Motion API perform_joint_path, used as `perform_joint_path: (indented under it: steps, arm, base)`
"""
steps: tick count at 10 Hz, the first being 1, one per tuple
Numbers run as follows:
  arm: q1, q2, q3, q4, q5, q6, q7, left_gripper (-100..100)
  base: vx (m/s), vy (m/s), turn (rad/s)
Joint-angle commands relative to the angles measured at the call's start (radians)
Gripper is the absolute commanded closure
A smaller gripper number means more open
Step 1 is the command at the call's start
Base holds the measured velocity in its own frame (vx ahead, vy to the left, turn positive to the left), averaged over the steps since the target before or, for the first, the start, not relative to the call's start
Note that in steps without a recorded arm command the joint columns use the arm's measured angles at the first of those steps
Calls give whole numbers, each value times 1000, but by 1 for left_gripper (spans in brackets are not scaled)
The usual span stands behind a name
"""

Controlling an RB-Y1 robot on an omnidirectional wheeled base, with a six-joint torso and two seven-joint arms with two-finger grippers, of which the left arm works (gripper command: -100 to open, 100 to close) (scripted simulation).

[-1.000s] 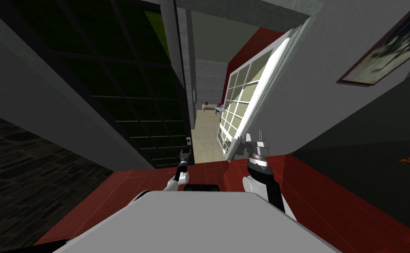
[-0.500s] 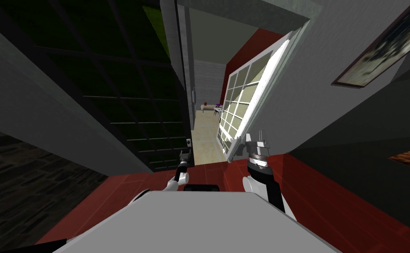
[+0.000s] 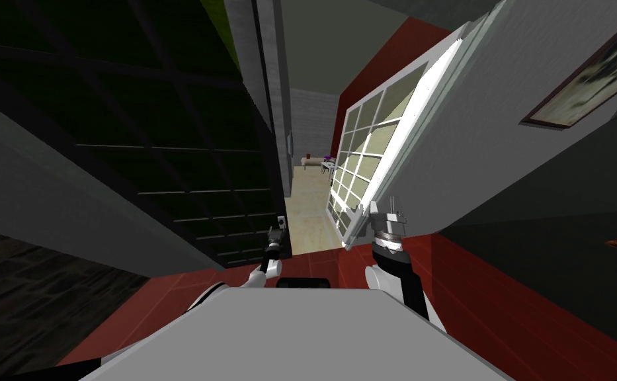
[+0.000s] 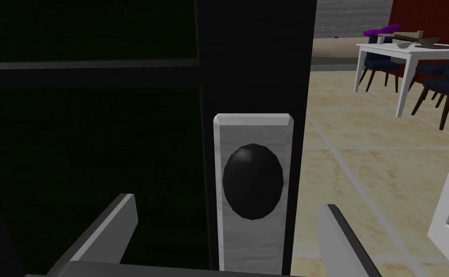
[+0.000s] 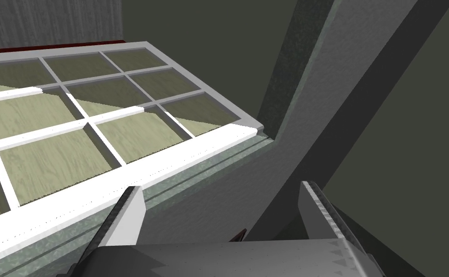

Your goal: Push the door open

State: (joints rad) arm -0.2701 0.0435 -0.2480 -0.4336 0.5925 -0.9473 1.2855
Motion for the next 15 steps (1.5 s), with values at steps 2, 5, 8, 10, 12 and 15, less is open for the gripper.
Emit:
perform_joint_path:
  steps: [2,5,8,10,12,15]
  arm:
    - [0,-11,3,1,3,0,2,-100]
    - [0,-15,3,1,4,0,1,100]
    - [0,-15,3,1,4,0,1,100]
    - [0,-15,3,1,4,0,1,100]
    - [8,-3,26,-10,3,3,-8,100]
    - [16,6,48,-21,3,3,-17,100]
  base:
    - [213,22,-25]
    - [77,9,-5]
    - [-16,-4,-7]
    - [0,0,0]
    - [126,-17,3]
    - [160,-9,9]
